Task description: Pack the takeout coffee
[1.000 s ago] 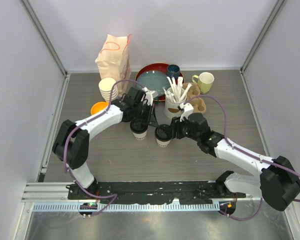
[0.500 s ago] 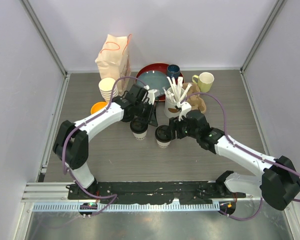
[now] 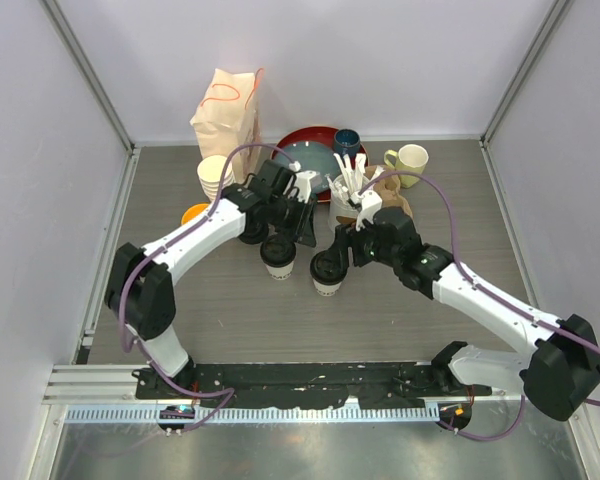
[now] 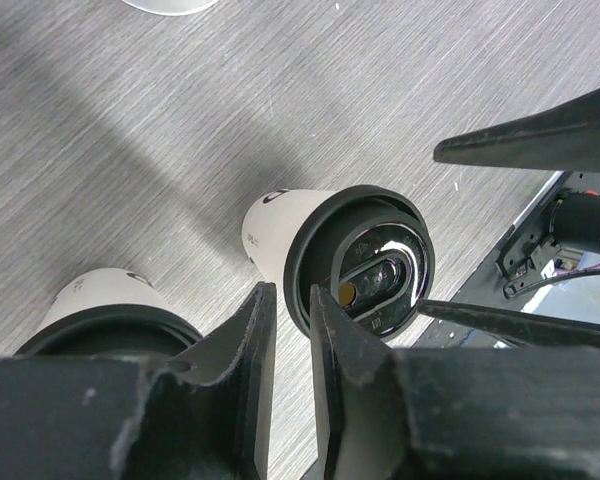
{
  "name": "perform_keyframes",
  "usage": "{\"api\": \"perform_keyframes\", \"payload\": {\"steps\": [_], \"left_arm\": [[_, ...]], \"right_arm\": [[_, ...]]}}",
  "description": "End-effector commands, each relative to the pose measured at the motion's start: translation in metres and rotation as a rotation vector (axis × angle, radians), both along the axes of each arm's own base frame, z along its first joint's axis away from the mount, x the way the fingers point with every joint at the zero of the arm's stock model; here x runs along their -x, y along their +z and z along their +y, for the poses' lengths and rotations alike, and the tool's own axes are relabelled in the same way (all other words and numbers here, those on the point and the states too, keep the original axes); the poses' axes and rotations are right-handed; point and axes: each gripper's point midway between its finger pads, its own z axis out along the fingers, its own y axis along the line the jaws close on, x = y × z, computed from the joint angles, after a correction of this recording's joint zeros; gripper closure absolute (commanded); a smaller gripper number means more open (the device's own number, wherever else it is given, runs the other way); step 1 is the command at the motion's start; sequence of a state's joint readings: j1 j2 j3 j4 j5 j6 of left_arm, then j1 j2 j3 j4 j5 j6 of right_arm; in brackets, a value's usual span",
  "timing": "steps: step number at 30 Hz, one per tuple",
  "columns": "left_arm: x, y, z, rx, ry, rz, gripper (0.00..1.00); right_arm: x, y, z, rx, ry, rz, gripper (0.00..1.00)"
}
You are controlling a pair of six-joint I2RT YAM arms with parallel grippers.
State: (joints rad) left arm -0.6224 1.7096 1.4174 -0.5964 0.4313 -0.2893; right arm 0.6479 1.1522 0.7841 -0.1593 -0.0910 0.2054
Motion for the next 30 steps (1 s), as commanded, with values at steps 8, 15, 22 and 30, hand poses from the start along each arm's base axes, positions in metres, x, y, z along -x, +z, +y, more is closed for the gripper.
{"api": "perform_keyframes", "payload": {"steps": [8, 15, 22, 30], "left_arm": [[-0.025, 0.075, 0.062, -0.115, 0.115, -0.274, 0.67], [-0.038, 0.063, 0.117, -0.186, 0.313, -0.238, 0.62], [-0.031, 0.036, 0.119, -0.199, 0.310, -0.197, 0.60], [-0.023, 0.018, 0.113, -0.177, 0.279, -0.149, 0.60]], "right_arm": [[0.003, 0.060, 0.015, 0.057, -0.263, -0.172, 0.43], [0.011, 0.030, 0.036, 0.202, -0.281, -0.139, 0.42], [0.007, 0.016, 0.047, 0.252, -0.255, -0.127, 0.47], [0.009, 0.009, 0.053, 0.254, -0.220, -0.111, 0.61]]}}
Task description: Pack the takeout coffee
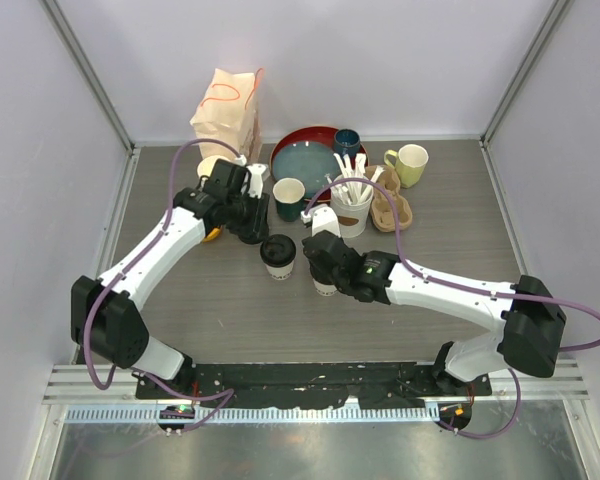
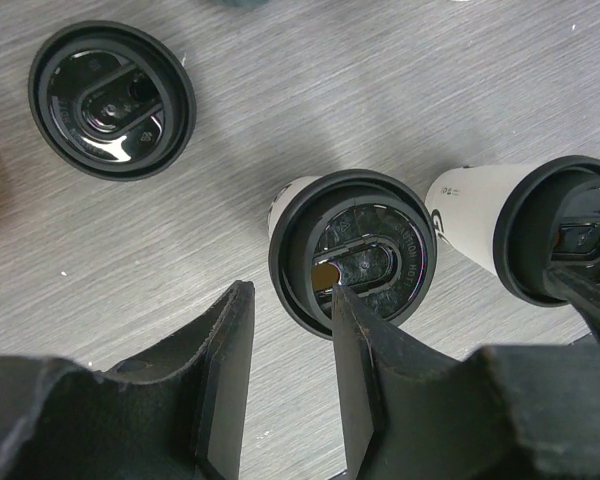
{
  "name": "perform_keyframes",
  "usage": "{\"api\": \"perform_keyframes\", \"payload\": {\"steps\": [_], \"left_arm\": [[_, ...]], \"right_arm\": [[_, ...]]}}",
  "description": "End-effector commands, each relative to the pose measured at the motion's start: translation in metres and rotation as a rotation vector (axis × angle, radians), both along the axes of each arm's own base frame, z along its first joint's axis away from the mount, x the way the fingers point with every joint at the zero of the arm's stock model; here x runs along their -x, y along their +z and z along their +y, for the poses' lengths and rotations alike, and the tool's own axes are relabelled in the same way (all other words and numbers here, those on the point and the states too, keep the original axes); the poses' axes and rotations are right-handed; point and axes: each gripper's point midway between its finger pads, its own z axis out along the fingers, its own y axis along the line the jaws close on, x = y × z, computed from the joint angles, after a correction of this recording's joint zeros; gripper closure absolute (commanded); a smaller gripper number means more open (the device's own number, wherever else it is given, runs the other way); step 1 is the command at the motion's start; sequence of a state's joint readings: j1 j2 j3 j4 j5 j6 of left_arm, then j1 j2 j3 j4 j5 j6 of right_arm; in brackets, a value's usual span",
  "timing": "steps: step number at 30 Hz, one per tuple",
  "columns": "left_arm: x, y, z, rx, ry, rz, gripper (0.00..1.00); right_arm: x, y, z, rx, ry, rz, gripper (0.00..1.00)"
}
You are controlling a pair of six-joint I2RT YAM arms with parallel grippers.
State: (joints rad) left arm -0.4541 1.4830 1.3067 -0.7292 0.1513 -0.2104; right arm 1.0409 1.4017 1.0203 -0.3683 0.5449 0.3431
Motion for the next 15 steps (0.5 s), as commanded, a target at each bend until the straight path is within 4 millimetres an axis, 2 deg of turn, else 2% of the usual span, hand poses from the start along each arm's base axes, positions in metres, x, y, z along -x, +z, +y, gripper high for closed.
{"api": "perform_keyframes", "payload": {"steps": [1, 4, 9, 15], "left_arm": [[0.000, 0.001, -0.009, 0.051, -0.014, -0.005, 0.60], [0.002, -0.003, -0.012, 0.060, -0.024, 0.007, 0.60], [0.004, -0.004, -0.016, 0.076, -0.040, 0.021, 0.61], [0.007, -0.009, -0.015, 0.070, -0.045, 0.028, 0.62]], "right_arm": [[-0.007, 0.019, 0.010, -0.051, -0.009, -0.040, 0.64], [-0.006, 0.017, 0.009, -0.047, -0.009, -0.040, 0.69], [-0.005, 0.013, 0.014, -0.051, 0.006, -0.027, 0.70], [-0.005, 0.009, 0.024, -0.062, 0.032, -0.003, 0.62]]}}
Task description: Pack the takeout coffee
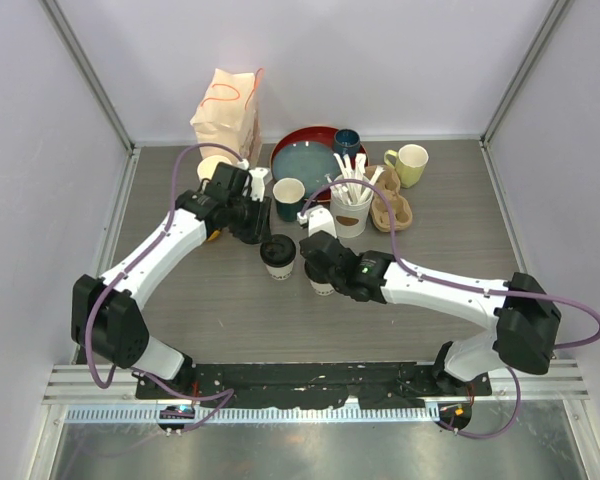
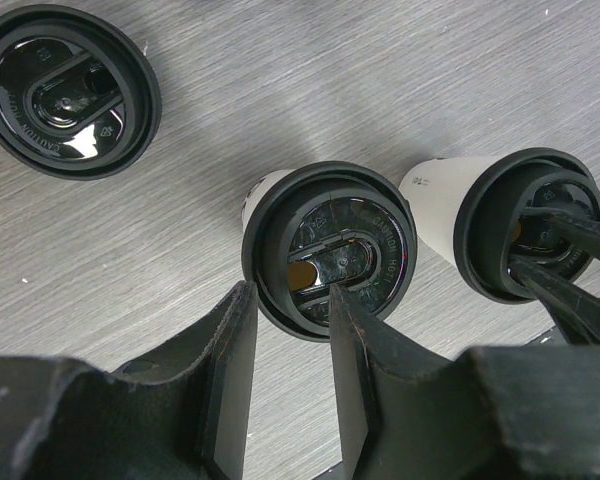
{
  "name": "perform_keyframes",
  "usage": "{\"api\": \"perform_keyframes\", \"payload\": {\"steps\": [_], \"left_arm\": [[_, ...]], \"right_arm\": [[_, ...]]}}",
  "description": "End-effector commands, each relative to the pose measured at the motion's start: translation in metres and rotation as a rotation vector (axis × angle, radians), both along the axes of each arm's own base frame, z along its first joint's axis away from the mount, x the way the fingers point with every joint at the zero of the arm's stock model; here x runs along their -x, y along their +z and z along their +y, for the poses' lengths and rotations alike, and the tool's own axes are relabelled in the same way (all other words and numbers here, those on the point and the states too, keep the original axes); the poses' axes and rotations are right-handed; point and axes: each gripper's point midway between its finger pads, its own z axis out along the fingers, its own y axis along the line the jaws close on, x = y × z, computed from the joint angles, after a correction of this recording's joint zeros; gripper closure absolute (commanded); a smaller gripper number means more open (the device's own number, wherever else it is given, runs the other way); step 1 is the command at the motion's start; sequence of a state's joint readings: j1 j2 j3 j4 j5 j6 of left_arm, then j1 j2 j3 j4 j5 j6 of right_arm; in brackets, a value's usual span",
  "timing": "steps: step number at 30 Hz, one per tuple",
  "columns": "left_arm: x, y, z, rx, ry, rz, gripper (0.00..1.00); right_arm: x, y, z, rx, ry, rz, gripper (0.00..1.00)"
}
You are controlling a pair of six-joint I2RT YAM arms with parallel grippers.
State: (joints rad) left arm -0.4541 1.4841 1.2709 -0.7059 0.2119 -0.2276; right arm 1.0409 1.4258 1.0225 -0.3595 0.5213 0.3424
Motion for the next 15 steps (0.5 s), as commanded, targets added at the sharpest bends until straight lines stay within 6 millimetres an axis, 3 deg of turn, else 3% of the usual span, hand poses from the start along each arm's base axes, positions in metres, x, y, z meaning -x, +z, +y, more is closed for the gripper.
{"api": "perform_keyframes", "payload": {"steps": [1, 10, 15], "left_arm": [[-0.001, -0.002, -0.006, 0.024, -0.021, -0.010, 0.62], [0.000, -0.007, -0.007, 0.022, -0.030, 0.003, 0.66], [-0.001, -0.003, -0.011, 0.039, -0.045, 0.000, 0.66]], "right_arm": [[-0.005, 0.016, 0.019, -0.066, 0.015, -0.022, 0.61], [-0.007, 0.015, 0.005, -0.039, -0.007, -0.048, 0.64], [-0.006, 0.021, 0.000, -0.052, 0.047, -0.060, 0.59]]}}
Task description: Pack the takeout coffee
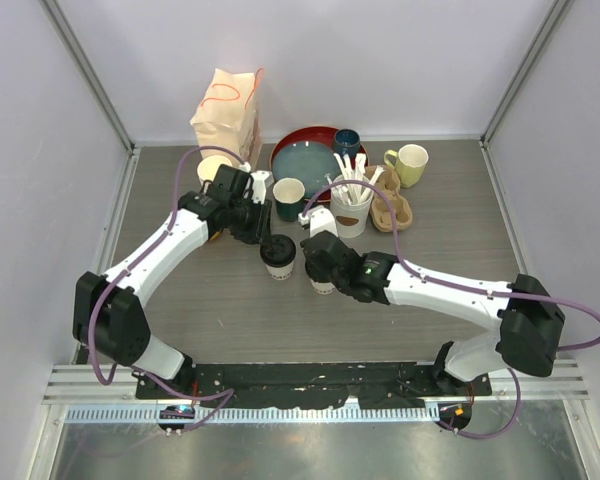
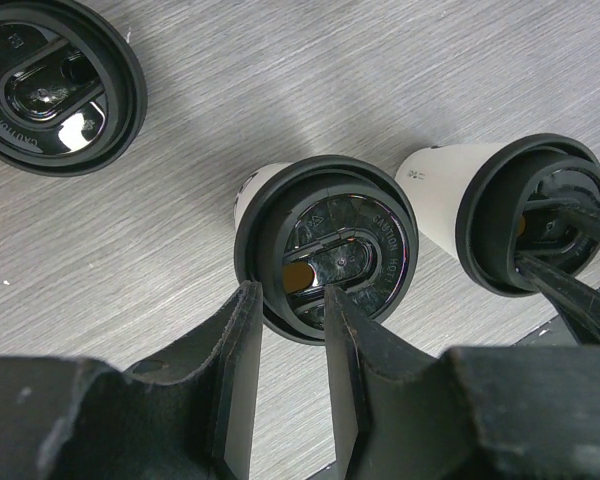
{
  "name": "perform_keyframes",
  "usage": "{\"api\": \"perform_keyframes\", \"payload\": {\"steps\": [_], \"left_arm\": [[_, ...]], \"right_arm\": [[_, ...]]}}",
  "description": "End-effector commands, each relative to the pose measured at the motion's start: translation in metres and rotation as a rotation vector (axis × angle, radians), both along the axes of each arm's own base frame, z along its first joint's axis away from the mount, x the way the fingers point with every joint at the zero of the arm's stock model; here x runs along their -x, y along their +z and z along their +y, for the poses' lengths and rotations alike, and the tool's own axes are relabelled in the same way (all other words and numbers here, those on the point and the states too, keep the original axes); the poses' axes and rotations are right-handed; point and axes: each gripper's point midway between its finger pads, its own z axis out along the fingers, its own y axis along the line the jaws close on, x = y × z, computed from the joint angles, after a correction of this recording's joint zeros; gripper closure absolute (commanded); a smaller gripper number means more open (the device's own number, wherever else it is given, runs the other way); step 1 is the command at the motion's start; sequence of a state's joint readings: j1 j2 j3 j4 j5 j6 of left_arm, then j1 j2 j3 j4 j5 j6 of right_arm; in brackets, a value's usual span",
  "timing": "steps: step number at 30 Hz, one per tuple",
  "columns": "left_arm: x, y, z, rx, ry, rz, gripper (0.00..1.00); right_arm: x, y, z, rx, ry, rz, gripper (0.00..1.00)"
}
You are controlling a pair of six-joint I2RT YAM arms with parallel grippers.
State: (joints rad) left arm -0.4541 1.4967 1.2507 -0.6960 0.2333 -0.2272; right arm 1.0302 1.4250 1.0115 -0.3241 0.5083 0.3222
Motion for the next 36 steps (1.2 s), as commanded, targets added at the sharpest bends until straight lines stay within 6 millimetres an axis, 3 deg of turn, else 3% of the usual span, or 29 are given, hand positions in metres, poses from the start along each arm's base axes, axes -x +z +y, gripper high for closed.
{"api": "perform_keyframes", "payload": {"steps": [1, 8, 11, 12, 13, 14, 15, 16, 19, 22, 29, 32, 36], "left_arm": [[-0.005, 0.008, -0.010, 0.038, -0.036, -0.030, 0.66], [-0.006, 0.017, -0.010, 0.041, -0.052, -0.052, 0.66], [-0.006, 0.020, -0.010, 0.041, -0.065, -0.059, 0.66], [-0.005, 0.021, -0.010, 0.040, -0.067, -0.061, 0.66], [-0.006, 0.022, -0.010, 0.038, -0.071, -0.067, 0.66], [-0.007, 0.024, -0.010, 0.038, -0.072, -0.073, 0.66], [-0.008, 0.024, -0.009, 0.037, -0.071, -0.078, 0.66], [-0.008, 0.024, -0.009, 0.035, -0.073, -0.079, 0.66], [-0.009, 0.024, -0.007, 0.027, -0.075, -0.078, 0.66], [-0.011, 0.024, -0.004, 0.025, -0.070, -0.083, 0.66], [-0.015, 0.029, 0.007, 0.024, -0.044, -0.098, 0.66], [-0.017, 0.031, 0.012, 0.028, -0.035, -0.109, 0.66], [-0.019, 0.032, 0.015, 0.031, -0.026, -0.111, 0.66]], "right_arm": [[-0.001, 0.026, 0.000, -0.043, 0.061, -0.061, 0.58], [0.011, 0.068, 0.013, -0.125, 0.215, -0.121, 0.45], [0.023, 0.082, 0.020, -0.147, 0.345, -0.152, 0.44], [0.036, 0.092, 0.026, -0.182, 0.435, -0.160, 0.47], [0.045, 0.086, 0.028, -0.178, 0.500, -0.148, 0.51], [0.053, 0.084, 0.030, -0.176, 0.562, -0.151, 0.66], [0.060, 0.083, 0.028, -0.151, 0.632, -0.174, 0.72], [0.078, 0.068, 0.032, -0.157, 0.736, -0.131, 0.75], [0.100, 0.040, 0.028, -0.106, 0.888, -0.099, 0.83], [0.110, 0.014, 0.022, -0.031, 0.974, -0.067, 0.87], [0.112, -0.046, 0.004, 0.222, 1.028, 0.047, 0.92], [0.101, -0.075, -0.014, 0.394, 0.979, 0.078, 0.92], [0.076, -0.093, -0.035, 0.575, 0.868, 0.065, 0.94]]}}
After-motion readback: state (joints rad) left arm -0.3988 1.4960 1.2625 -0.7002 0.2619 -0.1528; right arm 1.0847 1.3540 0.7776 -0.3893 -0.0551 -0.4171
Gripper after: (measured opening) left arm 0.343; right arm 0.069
